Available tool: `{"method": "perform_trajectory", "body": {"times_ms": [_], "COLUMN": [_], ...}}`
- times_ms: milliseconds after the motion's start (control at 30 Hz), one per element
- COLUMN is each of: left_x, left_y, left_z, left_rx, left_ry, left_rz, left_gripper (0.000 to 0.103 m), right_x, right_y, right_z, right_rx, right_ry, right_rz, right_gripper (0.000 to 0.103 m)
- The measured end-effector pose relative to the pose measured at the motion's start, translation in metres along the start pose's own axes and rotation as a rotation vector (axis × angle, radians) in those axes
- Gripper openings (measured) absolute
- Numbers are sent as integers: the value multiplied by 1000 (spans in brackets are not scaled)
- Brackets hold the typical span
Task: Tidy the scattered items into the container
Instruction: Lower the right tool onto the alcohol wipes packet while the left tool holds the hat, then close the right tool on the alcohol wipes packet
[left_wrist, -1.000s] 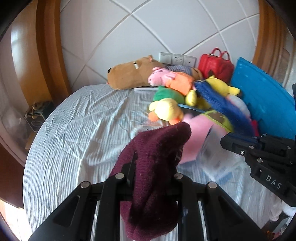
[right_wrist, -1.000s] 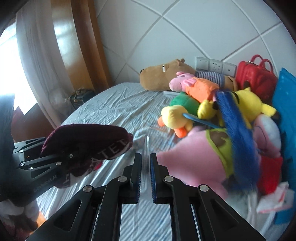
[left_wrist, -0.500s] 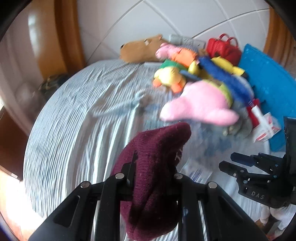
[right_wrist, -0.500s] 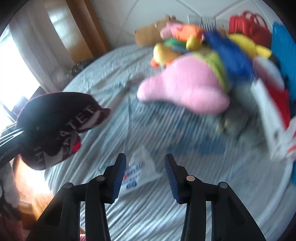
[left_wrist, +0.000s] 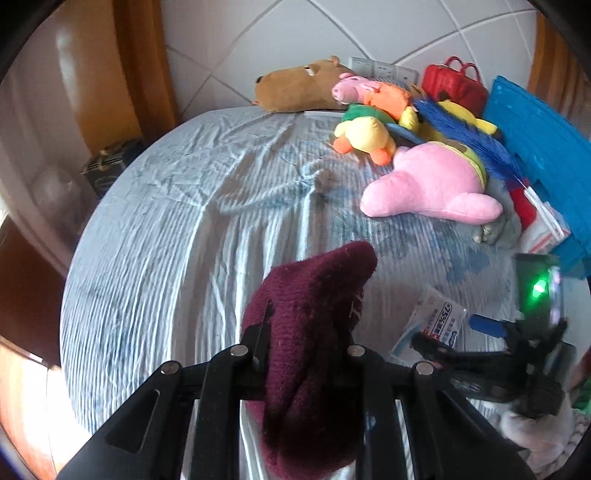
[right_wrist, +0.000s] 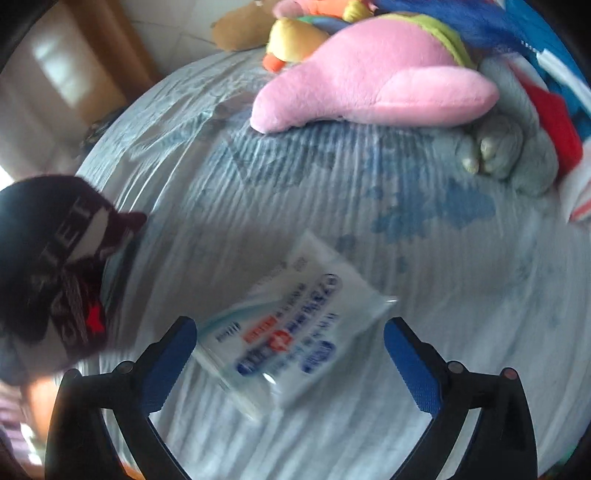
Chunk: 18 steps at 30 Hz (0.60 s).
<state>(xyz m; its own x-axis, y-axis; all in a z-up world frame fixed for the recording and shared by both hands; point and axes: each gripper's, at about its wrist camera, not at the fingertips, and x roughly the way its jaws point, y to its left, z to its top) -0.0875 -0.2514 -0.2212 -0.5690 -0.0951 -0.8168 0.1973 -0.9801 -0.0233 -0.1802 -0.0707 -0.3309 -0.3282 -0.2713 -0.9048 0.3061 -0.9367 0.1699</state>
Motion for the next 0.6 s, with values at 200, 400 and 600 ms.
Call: {"method": "perform_trajectory", "body": {"times_ms": [200,400,600], "left_x": [17,37,36], "left_y": [6,-8,-27], "left_z": [5,0,-5], "left_rx": [62,112,159], "left_ry": [20,61,68], "left_rz": [-78,-153,-179], "left_gripper": [19,19,18], "right_x": [24,1,-29], "right_y": [30,7,8], "right_z": [-12,-21,-32], "right_rx": [-96,-77,-98], "right_ry": [2,-9,-45], "right_rz": [-169,-149,-113], "right_gripper": [99,62,40]}}
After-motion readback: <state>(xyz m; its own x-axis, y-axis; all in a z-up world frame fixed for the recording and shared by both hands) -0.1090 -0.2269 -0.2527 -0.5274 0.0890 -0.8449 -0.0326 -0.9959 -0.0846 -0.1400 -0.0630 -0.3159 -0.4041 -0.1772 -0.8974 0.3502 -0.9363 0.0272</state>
